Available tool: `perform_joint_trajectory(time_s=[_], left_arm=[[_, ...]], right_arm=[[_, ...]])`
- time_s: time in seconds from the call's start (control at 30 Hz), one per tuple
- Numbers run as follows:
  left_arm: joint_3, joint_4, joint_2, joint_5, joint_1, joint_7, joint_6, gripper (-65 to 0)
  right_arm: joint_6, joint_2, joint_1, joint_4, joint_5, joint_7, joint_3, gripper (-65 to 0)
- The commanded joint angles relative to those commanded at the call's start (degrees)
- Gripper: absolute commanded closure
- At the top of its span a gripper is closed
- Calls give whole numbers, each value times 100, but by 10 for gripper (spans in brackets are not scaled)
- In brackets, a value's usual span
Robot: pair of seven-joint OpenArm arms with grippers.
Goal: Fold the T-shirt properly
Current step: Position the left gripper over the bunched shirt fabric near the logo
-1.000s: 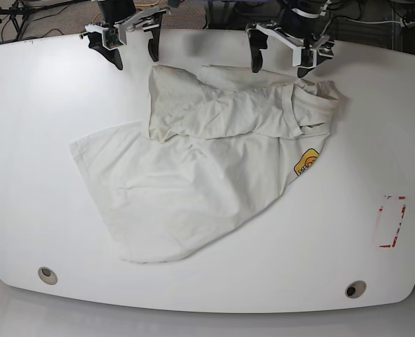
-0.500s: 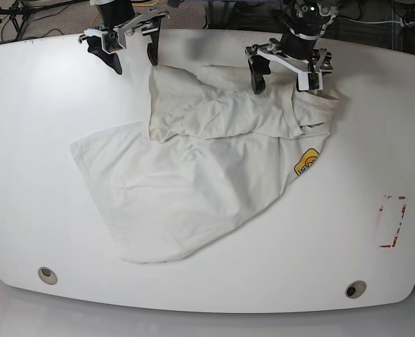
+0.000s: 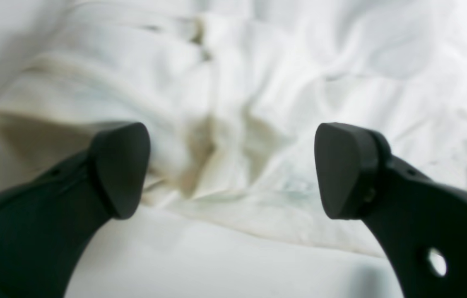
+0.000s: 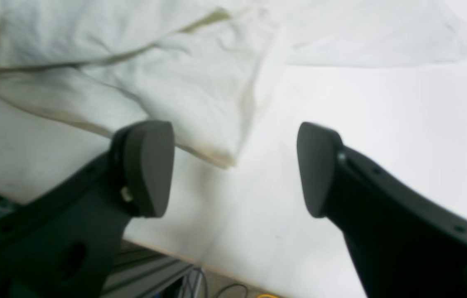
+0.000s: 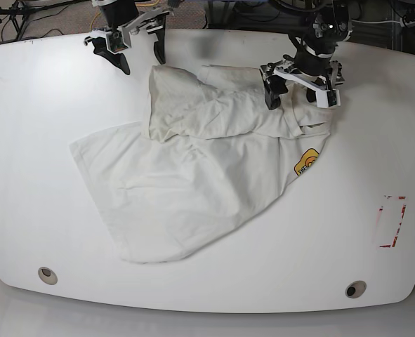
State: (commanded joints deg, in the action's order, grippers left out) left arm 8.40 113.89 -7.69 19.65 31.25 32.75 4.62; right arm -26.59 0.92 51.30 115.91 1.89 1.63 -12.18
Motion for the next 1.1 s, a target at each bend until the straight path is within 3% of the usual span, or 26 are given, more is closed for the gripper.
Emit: perform_joint_trajectory(time_s=[0.27, 1.1], left_arm=[[-9, -79, -18, -18, -132, 308, 0, -593], [0, -273, 167, 0, 246, 308, 26, -593]], right_arm=[[0, 9, -97, 0, -18, -88, 0, -445], [0, 26, -105, 0, -18, -88, 0, -445]])
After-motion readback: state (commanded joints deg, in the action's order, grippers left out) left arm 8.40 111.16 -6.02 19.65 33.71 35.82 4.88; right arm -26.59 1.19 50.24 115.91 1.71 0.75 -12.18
